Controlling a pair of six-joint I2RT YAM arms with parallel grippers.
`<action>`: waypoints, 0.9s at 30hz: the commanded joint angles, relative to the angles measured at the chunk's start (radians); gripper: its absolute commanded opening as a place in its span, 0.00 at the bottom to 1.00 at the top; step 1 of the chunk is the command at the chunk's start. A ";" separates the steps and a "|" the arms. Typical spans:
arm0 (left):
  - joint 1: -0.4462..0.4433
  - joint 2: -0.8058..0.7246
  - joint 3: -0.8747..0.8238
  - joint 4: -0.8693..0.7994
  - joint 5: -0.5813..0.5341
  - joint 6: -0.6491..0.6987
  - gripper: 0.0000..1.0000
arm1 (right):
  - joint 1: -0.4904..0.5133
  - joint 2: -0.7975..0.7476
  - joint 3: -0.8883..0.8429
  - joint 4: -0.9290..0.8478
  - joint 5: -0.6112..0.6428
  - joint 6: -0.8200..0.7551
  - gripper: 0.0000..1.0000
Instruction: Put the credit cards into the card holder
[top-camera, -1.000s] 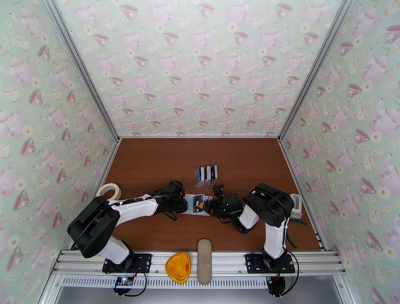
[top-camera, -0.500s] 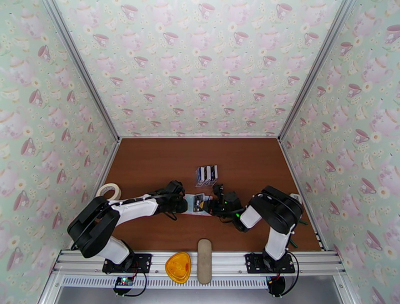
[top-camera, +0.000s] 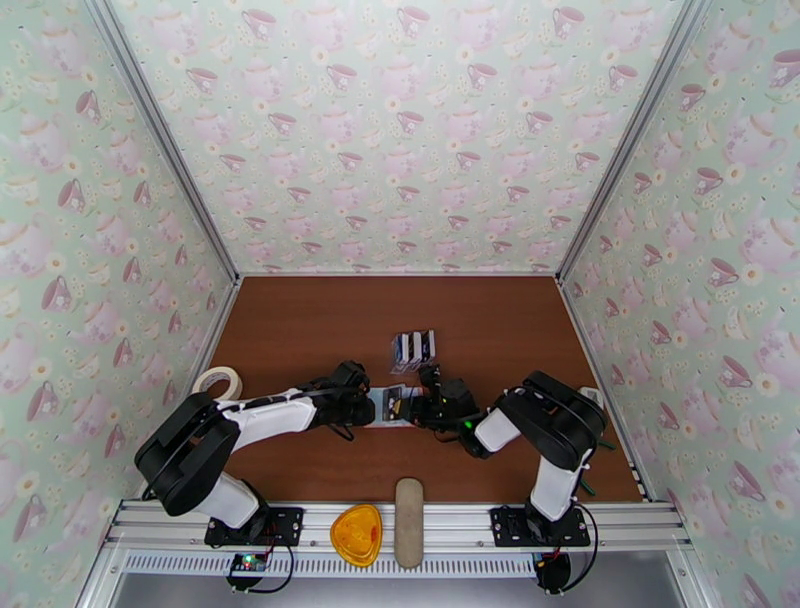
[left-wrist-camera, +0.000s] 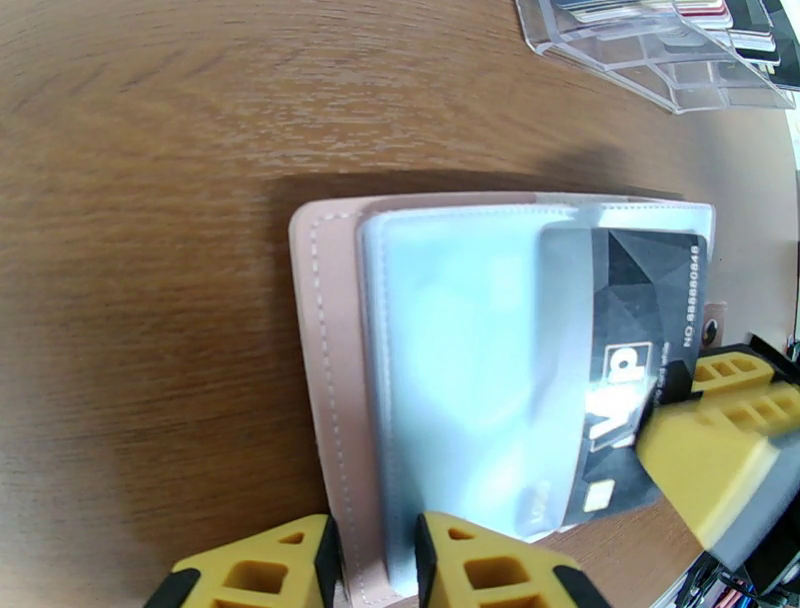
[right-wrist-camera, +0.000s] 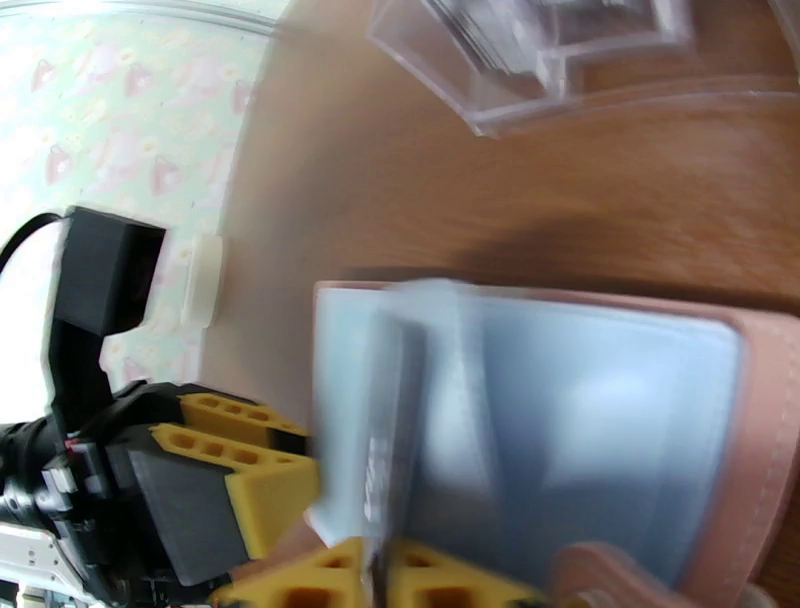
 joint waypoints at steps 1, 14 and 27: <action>-0.006 0.044 -0.042 -0.075 -0.017 -0.010 0.29 | 0.007 -0.007 -0.022 -0.191 0.064 -0.024 0.33; -0.011 0.066 -0.016 -0.059 -0.013 0.015 0.28 | 0.017 -0.199 0.167 -0.787 0.185 -0.112 0.47; -0.012 0.091 -0.002 -0.058 -0.020 0.041 0.27 | 0.070 -0.198 0.317 -1.038 0.291 -0.185 0.40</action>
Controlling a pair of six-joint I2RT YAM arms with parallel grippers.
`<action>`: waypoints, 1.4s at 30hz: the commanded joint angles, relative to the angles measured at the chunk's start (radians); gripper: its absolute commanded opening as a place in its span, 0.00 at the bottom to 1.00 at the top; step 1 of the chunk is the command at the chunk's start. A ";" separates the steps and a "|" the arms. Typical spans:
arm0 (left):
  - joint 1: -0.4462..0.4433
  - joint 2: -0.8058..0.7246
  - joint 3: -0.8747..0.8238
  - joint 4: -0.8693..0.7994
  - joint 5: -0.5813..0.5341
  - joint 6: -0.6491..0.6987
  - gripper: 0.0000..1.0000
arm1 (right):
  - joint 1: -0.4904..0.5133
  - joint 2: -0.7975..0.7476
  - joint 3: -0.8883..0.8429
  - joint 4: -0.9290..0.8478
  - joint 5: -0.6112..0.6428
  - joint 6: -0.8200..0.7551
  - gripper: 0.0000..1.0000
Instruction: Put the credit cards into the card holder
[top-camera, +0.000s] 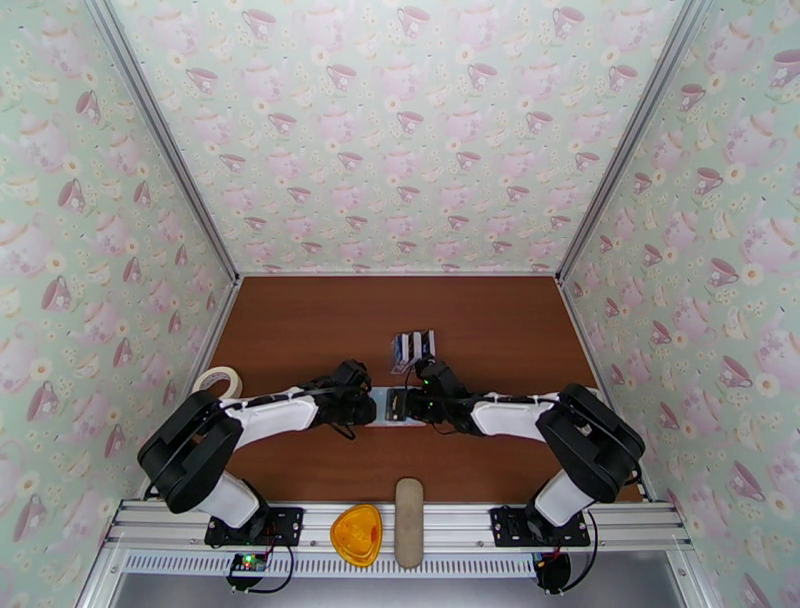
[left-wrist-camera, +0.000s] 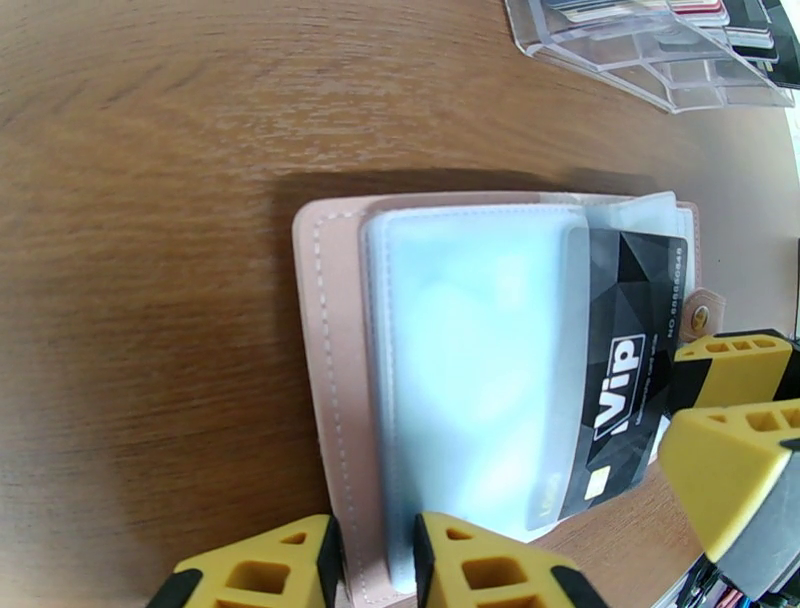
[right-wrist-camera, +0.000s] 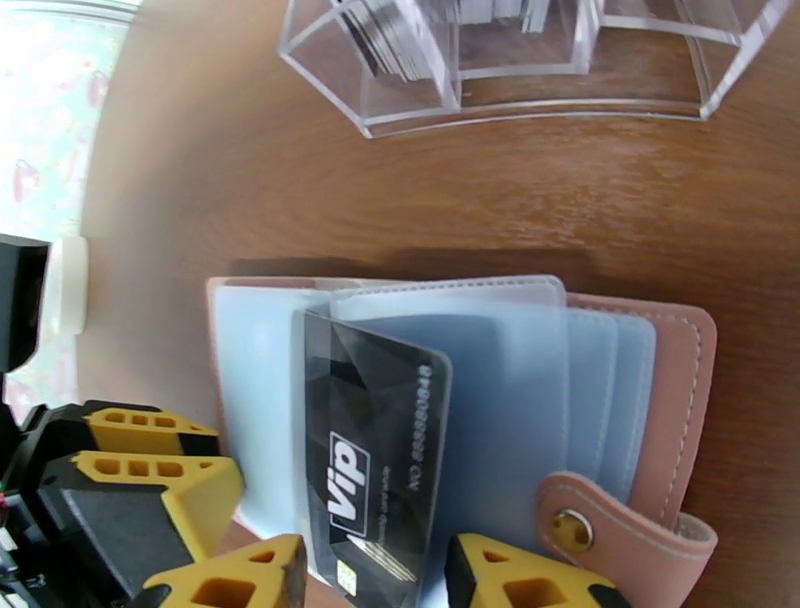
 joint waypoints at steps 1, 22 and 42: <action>-0.008 0.076 -0.018 -0.058 -0.019 0.029 0.27 | 0.023 -0.001 0.056 -0.166 0.076 -0.048 0.38; -0.008 0.077 -0.017 -0.050 -0.008 0.035 0.27 | 0.125 0.107 0.309 -0.446 0.188 -0.112 0.35; -0.009 0.106 -0.004 -0.044 -0.013 0.048 0.30 | 0.146 0.170 0.413 -0.501 0.214 -0.143 0.36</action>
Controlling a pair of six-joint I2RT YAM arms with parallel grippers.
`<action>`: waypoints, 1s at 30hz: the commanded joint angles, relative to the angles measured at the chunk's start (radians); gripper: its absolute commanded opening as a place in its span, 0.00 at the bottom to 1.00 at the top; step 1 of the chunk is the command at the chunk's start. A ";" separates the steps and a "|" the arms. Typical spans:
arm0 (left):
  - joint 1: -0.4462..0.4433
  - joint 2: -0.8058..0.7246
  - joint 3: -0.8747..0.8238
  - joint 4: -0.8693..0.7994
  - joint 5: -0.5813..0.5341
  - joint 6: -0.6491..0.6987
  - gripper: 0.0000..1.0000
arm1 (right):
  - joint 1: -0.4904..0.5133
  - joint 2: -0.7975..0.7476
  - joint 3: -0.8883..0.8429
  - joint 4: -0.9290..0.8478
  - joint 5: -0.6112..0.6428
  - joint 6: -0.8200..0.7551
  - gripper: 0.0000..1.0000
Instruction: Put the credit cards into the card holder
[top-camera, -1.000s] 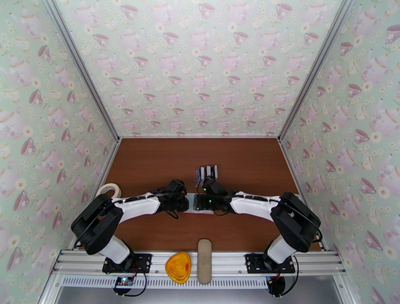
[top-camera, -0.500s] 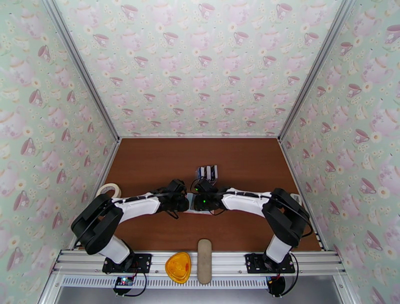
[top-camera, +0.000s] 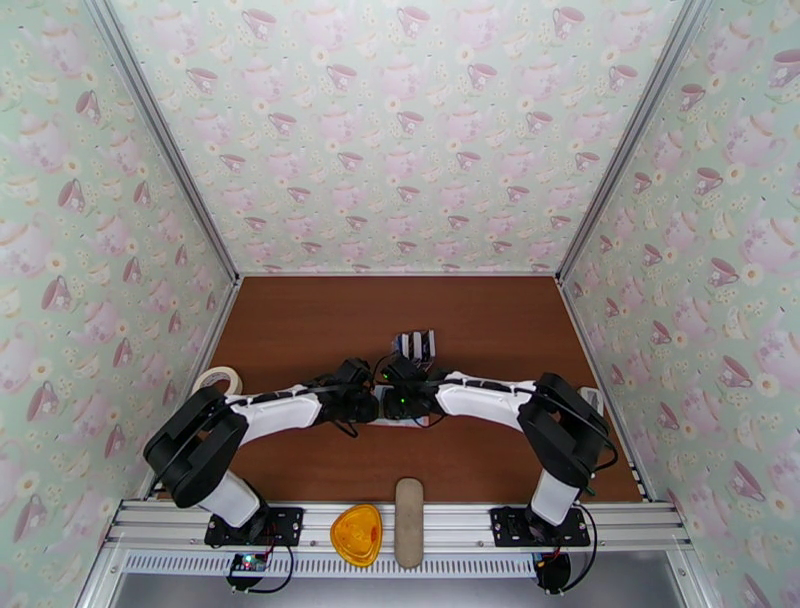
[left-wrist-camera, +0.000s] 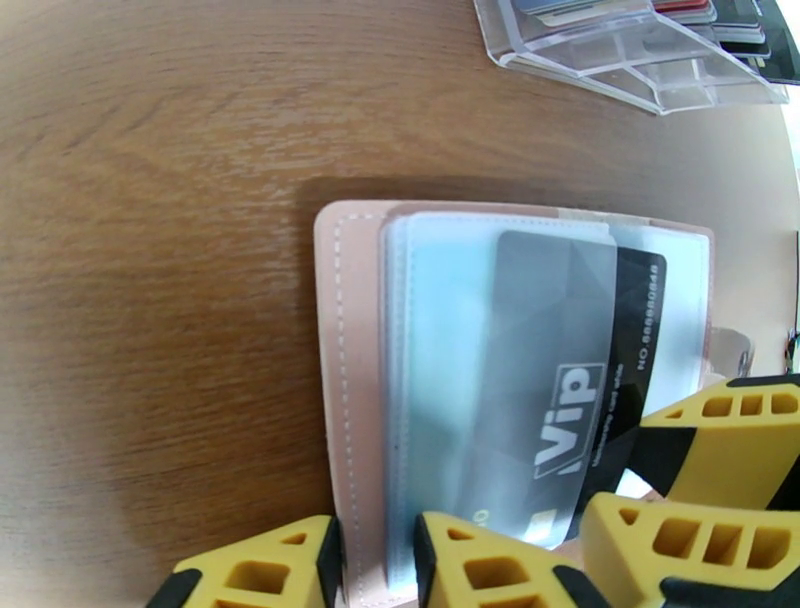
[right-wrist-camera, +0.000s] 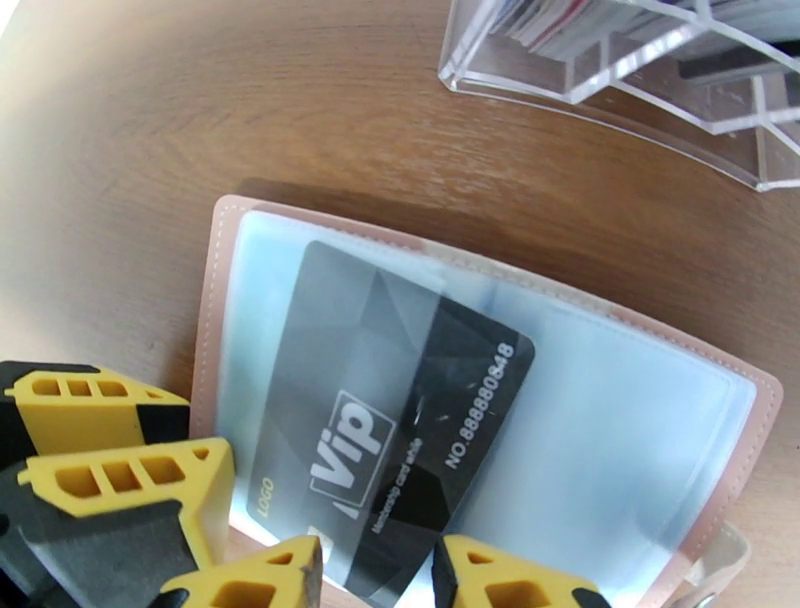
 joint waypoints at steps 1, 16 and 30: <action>-0.005 0.077 -0.026 -0.061 -0.014 0.024 0.30 | 0.009 0.019 0.040 -0.004 0.014 -0.018 0.36; 0.002 0.096 -0.012 -0.058 -0.003 0.029 0.33 | 0.010 0.027 0.006 0.111 -0.022 -0.010 0.38; 0.002 0.082 -0.023 -0.033 0.026 0.017 0.32 | 0.003 0.008 -0.044 0.170 -0.080 0.047 0.36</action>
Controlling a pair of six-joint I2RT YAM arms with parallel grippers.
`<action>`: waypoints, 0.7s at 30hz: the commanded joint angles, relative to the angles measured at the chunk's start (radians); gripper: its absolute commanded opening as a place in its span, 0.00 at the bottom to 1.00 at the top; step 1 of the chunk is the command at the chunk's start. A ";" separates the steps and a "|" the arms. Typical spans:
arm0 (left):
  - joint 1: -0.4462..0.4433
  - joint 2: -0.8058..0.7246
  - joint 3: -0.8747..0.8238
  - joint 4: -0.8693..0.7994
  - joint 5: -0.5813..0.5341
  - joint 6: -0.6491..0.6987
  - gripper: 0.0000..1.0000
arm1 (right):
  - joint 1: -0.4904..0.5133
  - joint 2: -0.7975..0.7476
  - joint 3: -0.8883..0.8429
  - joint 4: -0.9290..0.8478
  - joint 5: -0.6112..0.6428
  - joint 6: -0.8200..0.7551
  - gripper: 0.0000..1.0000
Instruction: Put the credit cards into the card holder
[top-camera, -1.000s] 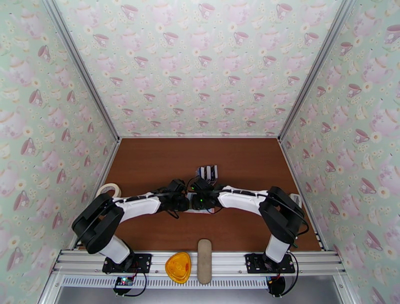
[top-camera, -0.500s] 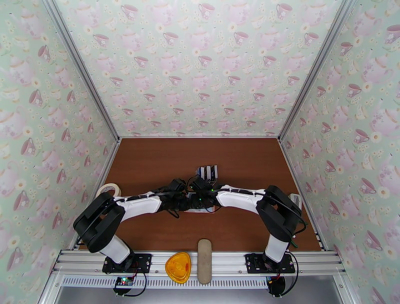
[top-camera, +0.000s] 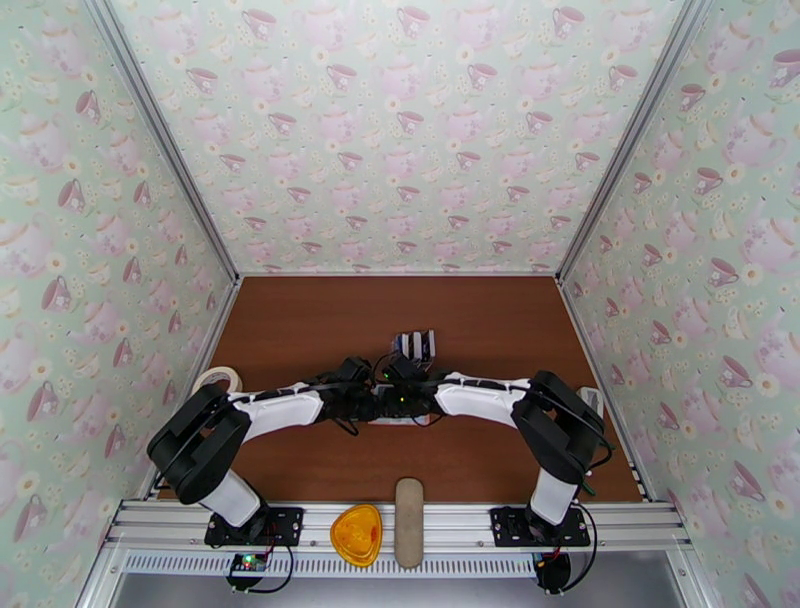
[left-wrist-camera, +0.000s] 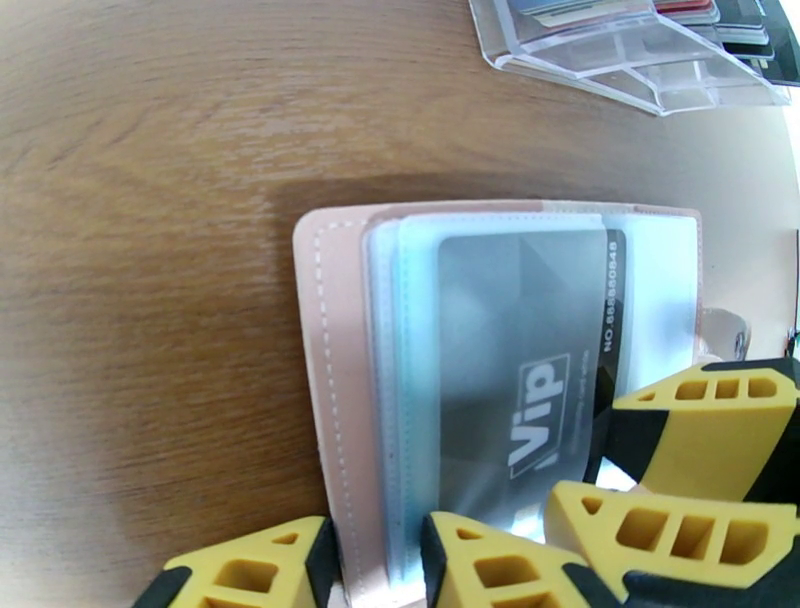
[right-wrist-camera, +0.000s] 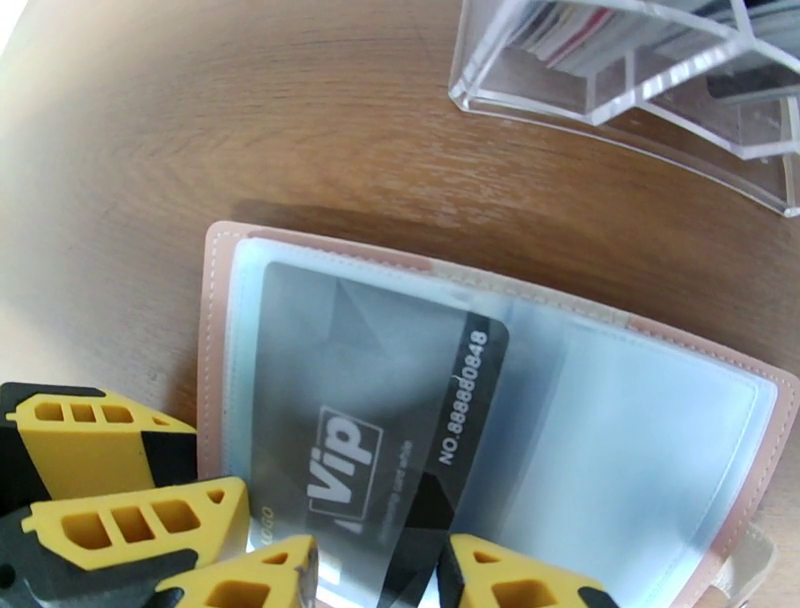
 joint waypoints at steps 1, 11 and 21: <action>-0.002 0.063 -0.043 -0.023 0.012 0.011 0.29 | 0.010 -0.007 -0.014 0.073 -0.056 0.027 0.36; 0.007 0.029 -0.059 0.011 0.029 0.011 0.22 | 0.000 -0.014 -0.032 0.074 -0.060 0.030 0.32; 0.026 -0.018 -0.071 0.007 0.023 0.019 0.30 | -0.002 -0.058 -0.025 0.017 0.002 0.022 0.36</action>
